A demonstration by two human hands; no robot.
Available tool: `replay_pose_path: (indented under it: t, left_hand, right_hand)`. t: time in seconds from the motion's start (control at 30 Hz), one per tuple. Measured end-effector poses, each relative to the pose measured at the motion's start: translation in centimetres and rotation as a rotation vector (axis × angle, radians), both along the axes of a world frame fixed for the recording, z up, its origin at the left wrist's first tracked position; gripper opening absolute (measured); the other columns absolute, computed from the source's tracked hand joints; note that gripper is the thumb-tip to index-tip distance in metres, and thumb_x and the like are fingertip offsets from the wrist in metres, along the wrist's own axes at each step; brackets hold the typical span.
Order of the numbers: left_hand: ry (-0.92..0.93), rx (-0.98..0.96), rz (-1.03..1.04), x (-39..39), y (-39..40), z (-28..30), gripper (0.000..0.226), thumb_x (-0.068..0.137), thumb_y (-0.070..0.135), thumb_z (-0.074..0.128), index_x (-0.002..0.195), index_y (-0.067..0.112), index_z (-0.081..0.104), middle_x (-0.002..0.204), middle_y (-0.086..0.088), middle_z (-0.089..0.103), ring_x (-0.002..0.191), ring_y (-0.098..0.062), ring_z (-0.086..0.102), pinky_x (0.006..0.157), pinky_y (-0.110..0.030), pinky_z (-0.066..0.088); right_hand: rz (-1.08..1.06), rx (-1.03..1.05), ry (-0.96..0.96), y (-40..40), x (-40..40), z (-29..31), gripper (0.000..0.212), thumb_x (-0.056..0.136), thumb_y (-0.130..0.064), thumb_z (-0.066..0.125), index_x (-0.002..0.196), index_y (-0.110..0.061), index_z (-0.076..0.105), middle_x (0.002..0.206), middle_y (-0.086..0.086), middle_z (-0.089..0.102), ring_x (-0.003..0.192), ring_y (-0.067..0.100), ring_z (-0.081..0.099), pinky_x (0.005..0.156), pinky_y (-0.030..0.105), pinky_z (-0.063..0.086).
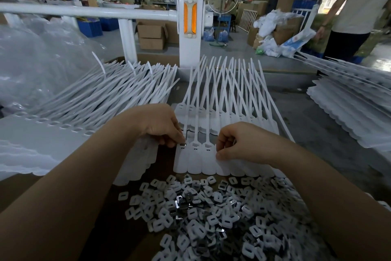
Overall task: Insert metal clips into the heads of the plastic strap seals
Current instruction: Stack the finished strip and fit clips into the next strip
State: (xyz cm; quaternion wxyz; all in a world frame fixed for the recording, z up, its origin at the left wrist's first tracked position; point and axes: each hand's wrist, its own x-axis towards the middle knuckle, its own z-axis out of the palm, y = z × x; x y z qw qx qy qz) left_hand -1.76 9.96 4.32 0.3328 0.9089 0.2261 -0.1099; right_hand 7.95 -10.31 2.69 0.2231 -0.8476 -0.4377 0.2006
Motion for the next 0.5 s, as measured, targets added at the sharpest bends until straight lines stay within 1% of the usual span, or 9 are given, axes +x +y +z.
replay_pose_path:
  t: [0.07,0.13,0.23,0.3,0.37,0.43,0.47,0.5]
  left_hand:
    - [0.019,0.050,-0.011,0.2,-0.1,-0.2,0.014,0.079,0.027,0.080,0.080,0.013,0.075,0.062,0.003,0.071,0.050,-0.003,0.059,0.047,-0.015,0.046]
    - [0.020,0.077,-0.018,0.3,-0.2,-0.3,0.015,0.078,0.027,0.081,0.078,0.014,0.074,0.060,0.003,0.070,0.046,-0.002,0.058,0.045,-0.015,0.045]
    - [-0.003,0.073,-0.023,0.0,-0.3,0.0,0.015,0.078,0.025,0.081,0.081,0.012,0.074,0.061,0.002,0.070,0.050,-0.004,0.061,0.049,-0.017,0.047]
    - [-0.074,0.120,-0.066,-0.2,-0.6,0.5,0.014,0.077,0.025,0.081,0.081,0.014,0.073,0.065,0.005,0.070,0.055,-0.003,0.063,0.053,-0.019,0.047]
    - [-0.151,0.211,-0.201,-0.4,-1.5,1.3,0.012,0.075,0.030,0.082,0.078,0.023,0.074,0.070,0.012,0.070,0.065,0.001,0.063,0.058,-0.017,0.043]
    - [-0.137,0.197,-0.394,-0.6,-3.0,2.0,0.009,0.074,0.034,0.082,0.076,0.030,0.074,0.074,0.019,0.071,0.070,0.007,0.063,0.060,-0.011,0.045]
    - [-0.104,0.182,-0.470,-0.6,-3.8,2.1,0.008,0.073,0.035,0.082,0.076,0.032,0.075,0.075,0.018,0.071,0.070,0.007,0.064,0.063,-0.009,0.047]
    - [-0.072,0.185,-0.520,-0.6,-4.5,2.0,0.008,0.073,0.036,0.082,0.077,0.032,0.075,0.075,0.014,0.072,0.068,0.004,0.064,0.062,-0.008,0.047]
  right_hand:
    - [0.003,0.000,-0.003,0.0,0.0,0.0,0.008,0.081,-0.027,0.076,0.082,-0.027,0.068,0.076,-0.012,0.064,0.064,-0.002,0.057,0.056,0.014,0.042]
    - [0.006,0.002,0.001,0.1,0.0,0.0,0.009,0.081,-0.026,0.076,0.082,-0.027,0.068,0.077,-0.012,0.064,0.065,-0.001,0.057,0.057,0.014,0.043]
    - [0.005,0.008,0.009,0.1,0.0,0.0,0.008,0.081,-0.026,0.076,0.082,-0.027,0.068,0.076,-0.011,0.064,0.063,-0.002,0.057,0.057,0.015,0.043]
    - [0.004,0.011,0.011,0.1,0.0,0.0,0.008,0.081,-0.026,0.076,0.082,-0.026,0.068,0.074,-0.011,0.064,0.060,-0.004,0.057,0.056,0.015,0.043]
    - [0.006,0.019,0.012,0.1,0.0,0.0,0.008,0.081,-0.026,0.076,0.081,-0.026,0.068,0.071,-0.012,0.063,0.058,-0.007,0.056,0.054,0.013,0.041]
    - [0.005,0.025,0.008,0.1,0.1,0.0,0.008,0.080,-0.026,0.076,0.081,-0.026,0.068,0.070,-0.012,0.064,0.058,-0.009,0.056,0.053,0.013,0.041]
    - [0.004,0.026,0.004,0.1,0.1,-0.1,0.008,0.080,-0.027,0.076,0.080,-0.027,0.068,0.071,-0.012,0.064,0.060,-0.007,0.058,0.055,0.014,0.042]
    - [0.005,0.026,0.003,0.1,0.1,-0.1,0.009,0.079,-0.028,0.076,0.080,-0.028,0.068,0.073,-0.011,0.065,0.062,-0.004,0.059,0.057,0.017,0.044]
